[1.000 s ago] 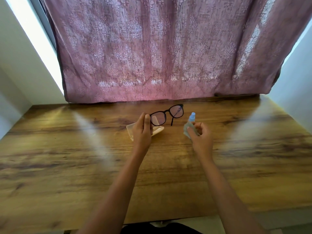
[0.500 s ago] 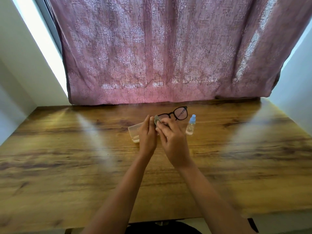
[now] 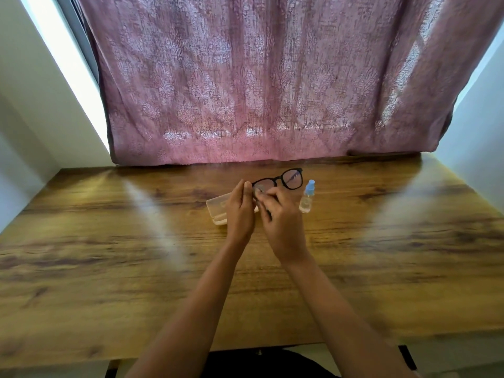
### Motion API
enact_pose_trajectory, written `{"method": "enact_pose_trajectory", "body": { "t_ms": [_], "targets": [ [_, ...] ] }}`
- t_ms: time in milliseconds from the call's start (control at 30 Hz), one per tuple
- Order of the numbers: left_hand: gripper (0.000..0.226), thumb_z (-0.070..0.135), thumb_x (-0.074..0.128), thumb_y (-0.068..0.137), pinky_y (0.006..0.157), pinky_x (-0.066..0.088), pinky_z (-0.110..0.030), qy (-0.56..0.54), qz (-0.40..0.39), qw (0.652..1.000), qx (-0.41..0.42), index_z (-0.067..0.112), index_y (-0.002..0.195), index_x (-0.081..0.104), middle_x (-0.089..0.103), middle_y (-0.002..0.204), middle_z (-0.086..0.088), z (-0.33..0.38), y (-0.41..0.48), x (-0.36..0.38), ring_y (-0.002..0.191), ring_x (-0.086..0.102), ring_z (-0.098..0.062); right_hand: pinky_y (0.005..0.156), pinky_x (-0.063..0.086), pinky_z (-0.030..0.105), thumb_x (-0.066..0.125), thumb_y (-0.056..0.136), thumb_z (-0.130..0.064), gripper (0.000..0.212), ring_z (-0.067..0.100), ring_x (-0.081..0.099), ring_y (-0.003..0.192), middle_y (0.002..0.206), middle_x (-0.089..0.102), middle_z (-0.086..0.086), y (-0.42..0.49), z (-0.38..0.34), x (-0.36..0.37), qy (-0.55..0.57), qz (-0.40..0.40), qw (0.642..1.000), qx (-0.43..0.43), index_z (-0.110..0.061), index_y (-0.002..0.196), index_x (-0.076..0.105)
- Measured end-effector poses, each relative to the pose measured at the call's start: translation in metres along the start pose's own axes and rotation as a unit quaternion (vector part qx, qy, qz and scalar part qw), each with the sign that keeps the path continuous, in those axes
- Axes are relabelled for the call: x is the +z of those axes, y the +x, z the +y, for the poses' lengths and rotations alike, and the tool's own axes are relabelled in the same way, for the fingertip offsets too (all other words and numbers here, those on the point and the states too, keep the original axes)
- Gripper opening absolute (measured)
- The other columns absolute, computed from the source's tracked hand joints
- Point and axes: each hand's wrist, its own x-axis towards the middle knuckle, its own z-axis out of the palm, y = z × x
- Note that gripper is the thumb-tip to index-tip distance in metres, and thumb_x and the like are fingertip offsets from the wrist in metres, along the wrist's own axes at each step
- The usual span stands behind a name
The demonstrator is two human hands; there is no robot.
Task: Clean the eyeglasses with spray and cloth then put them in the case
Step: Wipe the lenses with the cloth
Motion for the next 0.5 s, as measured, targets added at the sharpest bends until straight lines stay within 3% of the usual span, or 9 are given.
{"method": "enact_pose_trajectory", "body": {
  "t_ms": [200,367,500],
  "targets": [
    [0.035,0.016,0.033,0.100,0.049,0.028,-0.017,-0.014,-0.028,0.999,0.001,0.020,0.067,0.042,0.036,0.059,0.009,-0.005,-0.005,-0.004,0.051,0.032,-0.001,0.070,0.055,0.029,0.064,0.083,-0.005,0.018,0.018,0.060,0.080,0.090,0.061,0.009,0.002,0.021,-0.009,-0.015,0.030,0.998,0.057,0.000,0.100,0.066],
    [0.032,0.020,0.034,0.100,0.053,0.030,-0.024,-0.001,-0.039,0.999,0.015,0.019,0.069,0.043,0.040,0.062,0.006,-0.004,-0.004,-0.002,0.056,0.035,-0.006,0.074,0.051,0.021,0.064,0.083,-0.007,0.014,0.014,0.060,0.082,0.091,0.063,0.007,-0.004,0.002,-0.005,-0.001,0.025,0.999,0.023,-0.005,0.097,0.065],
    [0.032,0.019,0.034,0.100,0.049,0.029,-0.018,-0.012,-0.036,0.999,0.003,0.017,0.070,0.043,0.036,0.060,0.005,-0.001,-0.002,-0.003,0.052,0.032,-0.003,0.073,0.047,0.016,0.067,0.081,-0.006,0.013,0.014,0.061,0.079,0.087,0.065,0.007,0.003,0.009,-0.011,-0.002,0.040,0.999,0.033,-0.004,0.093,0.069]
  ]
}}
